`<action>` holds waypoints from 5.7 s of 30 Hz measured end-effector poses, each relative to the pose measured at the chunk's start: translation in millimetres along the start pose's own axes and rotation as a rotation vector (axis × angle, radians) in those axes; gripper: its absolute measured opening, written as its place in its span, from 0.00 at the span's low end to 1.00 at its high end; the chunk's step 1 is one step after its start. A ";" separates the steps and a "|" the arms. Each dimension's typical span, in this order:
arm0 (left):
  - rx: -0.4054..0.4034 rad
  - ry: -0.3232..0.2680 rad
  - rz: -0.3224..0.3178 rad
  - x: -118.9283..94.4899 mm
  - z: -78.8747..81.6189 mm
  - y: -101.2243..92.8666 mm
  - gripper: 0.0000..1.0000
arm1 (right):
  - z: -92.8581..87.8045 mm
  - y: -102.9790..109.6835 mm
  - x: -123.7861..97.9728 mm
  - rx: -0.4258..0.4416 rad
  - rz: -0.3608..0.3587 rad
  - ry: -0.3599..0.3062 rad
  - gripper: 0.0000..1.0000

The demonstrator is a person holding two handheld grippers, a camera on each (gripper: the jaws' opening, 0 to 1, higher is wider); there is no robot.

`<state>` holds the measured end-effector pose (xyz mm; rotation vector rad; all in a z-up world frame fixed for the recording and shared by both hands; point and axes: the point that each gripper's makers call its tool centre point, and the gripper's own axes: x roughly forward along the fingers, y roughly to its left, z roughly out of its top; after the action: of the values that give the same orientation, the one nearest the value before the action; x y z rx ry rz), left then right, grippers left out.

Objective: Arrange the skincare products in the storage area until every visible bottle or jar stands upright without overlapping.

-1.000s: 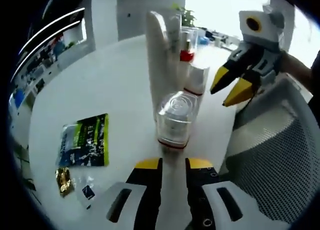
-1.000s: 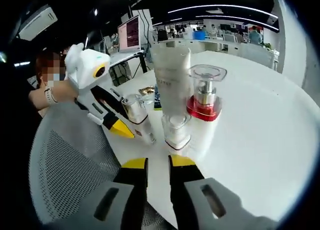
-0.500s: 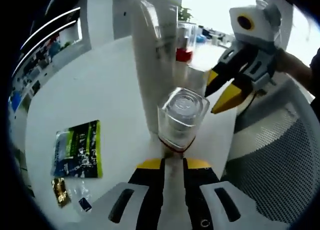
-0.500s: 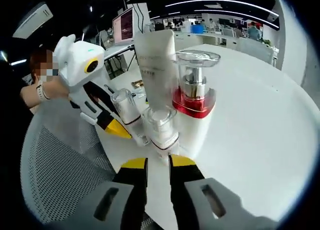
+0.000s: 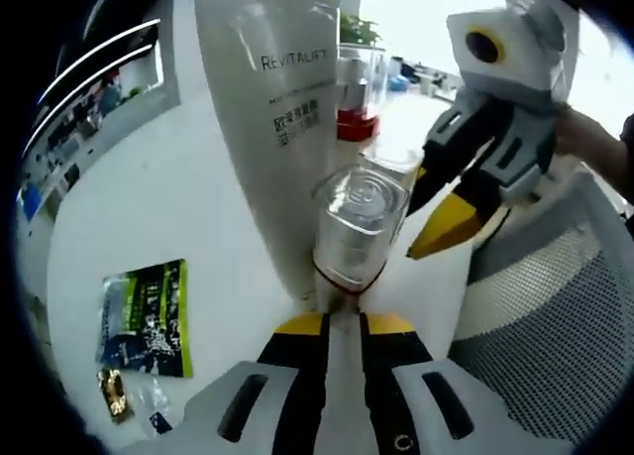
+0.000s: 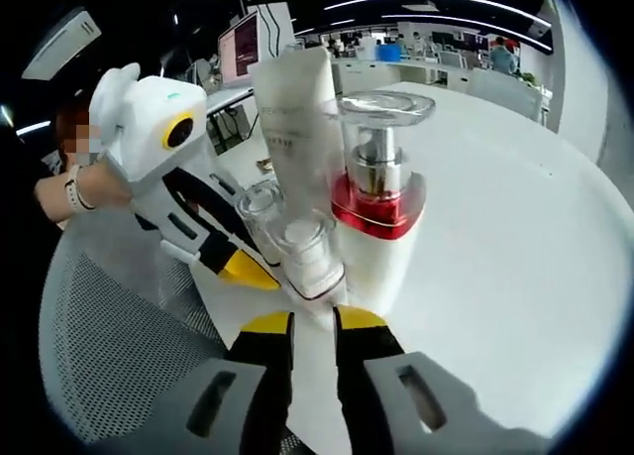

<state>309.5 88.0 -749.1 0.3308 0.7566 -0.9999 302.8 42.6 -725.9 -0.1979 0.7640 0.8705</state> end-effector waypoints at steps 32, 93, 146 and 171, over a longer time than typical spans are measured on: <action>-0.105 -0.005 0.026 5.1 3.7 -2.5 0.10 | -3.6 -12.6 2.4 -0.028 -0.034 0.037 0.13; -0.166 -0.061 0.167 -106.9 -18.8 25.2 0.91 | 32.9 25.4 -49.0 -0.005 -0.182 -0.028 0.99; -0.206 -0.097 0.103 -108.9 -34.9 76.2 0.97 | 168.8 16.9 -26.8 -0.254 0.066 0.108 0.55; -0.364 -0.100 0.041 -67.9 -32.4 106.1 0.97 | 149.9 -52.8 80.3 -0.182 0.153 0.274 0.31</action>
<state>364.6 204.7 -732.8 -0.0185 0.8201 -0.8139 453.2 125.6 -679.3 -0.4304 0.9640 1.0727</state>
